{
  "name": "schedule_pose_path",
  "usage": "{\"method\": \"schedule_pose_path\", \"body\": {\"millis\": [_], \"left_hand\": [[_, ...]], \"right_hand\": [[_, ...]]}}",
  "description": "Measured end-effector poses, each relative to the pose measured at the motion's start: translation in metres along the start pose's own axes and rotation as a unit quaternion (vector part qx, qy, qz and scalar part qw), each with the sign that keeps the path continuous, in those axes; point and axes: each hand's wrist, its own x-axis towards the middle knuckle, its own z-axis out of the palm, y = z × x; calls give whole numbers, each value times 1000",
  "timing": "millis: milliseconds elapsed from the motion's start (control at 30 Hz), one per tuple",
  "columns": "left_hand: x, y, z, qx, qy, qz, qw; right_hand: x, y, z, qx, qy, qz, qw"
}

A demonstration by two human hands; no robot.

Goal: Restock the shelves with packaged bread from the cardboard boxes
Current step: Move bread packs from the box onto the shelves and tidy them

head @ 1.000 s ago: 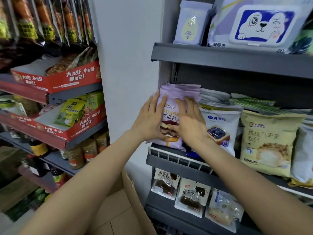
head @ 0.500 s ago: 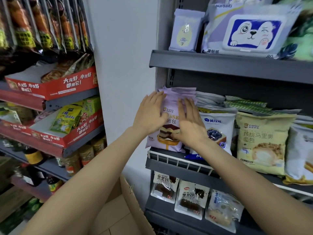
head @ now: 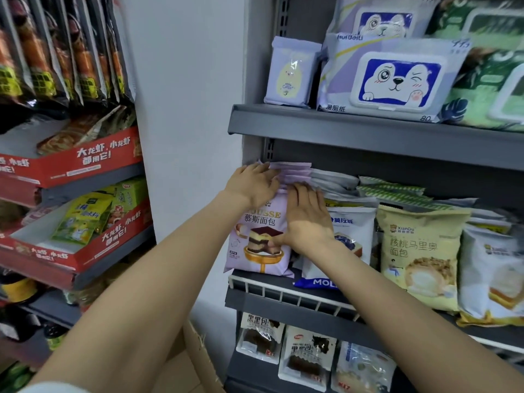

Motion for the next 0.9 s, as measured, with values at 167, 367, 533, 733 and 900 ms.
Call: {"method": "schedule_pose_path", "body": {"millis": [167,367,533,733,900], "left_hand": [[6,0,4,47,-34,-34,998],[-37,12,14,-15,165,73,983],[-96,27,23,-5,231,63,971],[-158,54,40,-24,223,19,974],[-218,83,67,-93,167,-5,982]], "right_hand": [[1,-1,1,27,-10,7,1000],[-14,-3,5,54,28,8,998],[-53,-4,6,105,133,5,986],[-127,3,-10,222,48,-12,974],[-187,15,17,256,-10,-24,966]]}}
